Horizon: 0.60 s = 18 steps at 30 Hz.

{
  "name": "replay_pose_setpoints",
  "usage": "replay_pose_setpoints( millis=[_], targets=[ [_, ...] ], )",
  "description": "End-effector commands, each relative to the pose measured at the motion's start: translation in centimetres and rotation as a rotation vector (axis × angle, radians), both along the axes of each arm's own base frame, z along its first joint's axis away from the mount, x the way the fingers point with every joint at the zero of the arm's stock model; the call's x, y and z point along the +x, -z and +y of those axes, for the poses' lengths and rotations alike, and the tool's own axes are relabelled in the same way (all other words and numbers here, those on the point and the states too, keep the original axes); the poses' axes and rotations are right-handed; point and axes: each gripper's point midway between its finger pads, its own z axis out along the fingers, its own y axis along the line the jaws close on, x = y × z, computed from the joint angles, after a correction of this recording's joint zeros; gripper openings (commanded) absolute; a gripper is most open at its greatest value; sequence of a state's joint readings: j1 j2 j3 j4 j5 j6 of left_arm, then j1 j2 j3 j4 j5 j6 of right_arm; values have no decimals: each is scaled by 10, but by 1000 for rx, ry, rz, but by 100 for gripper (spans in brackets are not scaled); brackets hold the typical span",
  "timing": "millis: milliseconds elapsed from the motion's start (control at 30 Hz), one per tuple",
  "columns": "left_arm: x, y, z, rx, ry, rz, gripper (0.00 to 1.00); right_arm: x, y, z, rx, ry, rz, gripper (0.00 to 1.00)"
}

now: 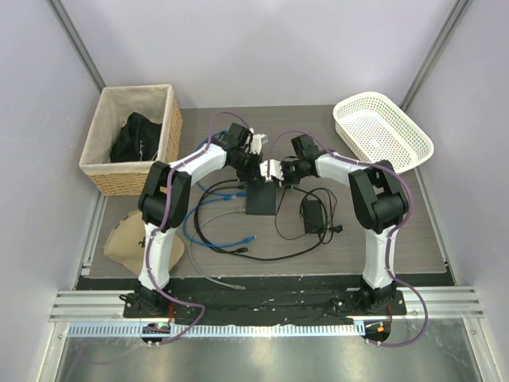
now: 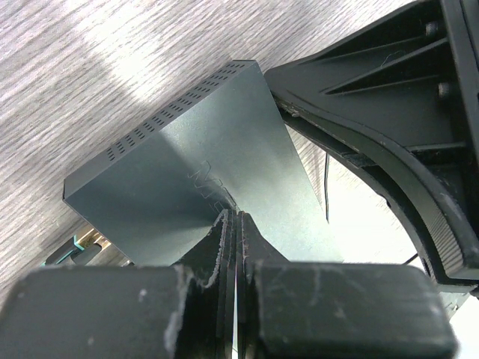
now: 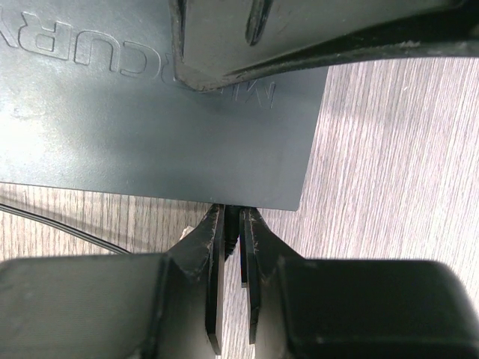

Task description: Pull the plug from the switch port

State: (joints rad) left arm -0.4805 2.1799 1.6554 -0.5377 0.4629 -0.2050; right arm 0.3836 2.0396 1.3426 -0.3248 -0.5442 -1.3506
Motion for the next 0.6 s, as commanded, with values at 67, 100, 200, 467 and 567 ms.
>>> replay_pose_setpoints(
  millis=[67,100,200,467,567],
  targets=[
    [-53,98,98,442,-37,227,0,-39,46,-67,-290,178,202,2],
    [-53,98,98,443,-35,226,0,-42,44,-63,-284,199,217,1],
    [-54,98,97,442,-35,227,0,-51,40,-61,-259,267,302,1],
    [-54,98,97,438,-34,229,0,-85,41,-100,-305,293,475,1],
    [-55,98,96,439,-31,229,0,-81,41,-112,-305,311,464,1]
  ],
)
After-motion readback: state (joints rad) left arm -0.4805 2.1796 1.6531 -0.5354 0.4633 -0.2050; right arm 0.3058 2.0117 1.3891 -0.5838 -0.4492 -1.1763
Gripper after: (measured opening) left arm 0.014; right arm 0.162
